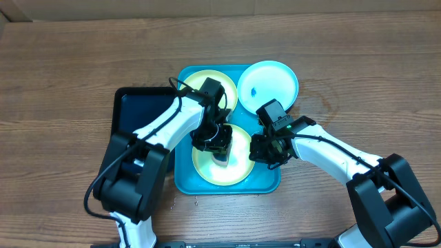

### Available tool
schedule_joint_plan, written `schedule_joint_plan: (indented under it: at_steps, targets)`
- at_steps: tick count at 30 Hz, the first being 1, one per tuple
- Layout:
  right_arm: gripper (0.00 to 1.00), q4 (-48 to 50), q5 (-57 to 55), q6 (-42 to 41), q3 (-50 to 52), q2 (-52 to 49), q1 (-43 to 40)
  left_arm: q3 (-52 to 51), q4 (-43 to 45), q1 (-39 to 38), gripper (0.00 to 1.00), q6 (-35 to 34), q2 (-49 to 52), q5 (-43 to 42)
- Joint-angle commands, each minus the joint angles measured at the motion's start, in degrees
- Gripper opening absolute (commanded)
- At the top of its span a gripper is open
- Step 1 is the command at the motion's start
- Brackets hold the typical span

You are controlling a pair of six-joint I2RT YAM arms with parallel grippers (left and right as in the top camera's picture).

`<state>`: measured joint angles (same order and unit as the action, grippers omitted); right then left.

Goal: Clean dirty plates on tray and stack at the side
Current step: 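Scrub the front yellow plate with the sponge while right gripper holds its rim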

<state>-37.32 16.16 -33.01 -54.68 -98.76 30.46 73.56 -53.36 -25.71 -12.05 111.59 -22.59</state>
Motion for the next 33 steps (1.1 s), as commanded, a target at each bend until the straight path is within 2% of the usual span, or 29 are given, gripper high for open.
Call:
schedule_joint_plan:
  at_steps: [1, 7, 11, 18, 26, 33]
  targets:
    - [0.05, 0.44, 0.46, -0.2, 0.04, -0.07, 0.35, 1.55, 1.62, -1.79, 0.04, -2.97, -3.58, -2.1]
    - [0.05, 0.44, 0.46, -0.2, 0.04, -0.07, 0.35, -0.81, 4.96, -4.79, 0.04, -5.55, -2.95, -0.09]
    - [0.05, 0.42, 0.46, -0.2, 0.04, -0.07, 0.35, -2.56, 6.82, -6.62, 0.04, -9.73, -2.95, 3.74]
    - [0.06, 0.44, 0.46, -0.17, 0.04, -0.07, 0.35, -5.64, 10.62, -7.8, 0.04, -11.41, -2.93, 5.11]
    - [0.06, 0.44, 0.44, -0.2, 0.04, -0.07, 0.35, -6.67, 9.07, -7.8, 0.04, -12.87, -2.95, 15.34]
    - [0.06, 0.59, 0.44, -0.2, 0.04, -0.07, 0.35, -6.19, 2.64, -7.58, 0.04, -12.85, -2.95, 24.85]
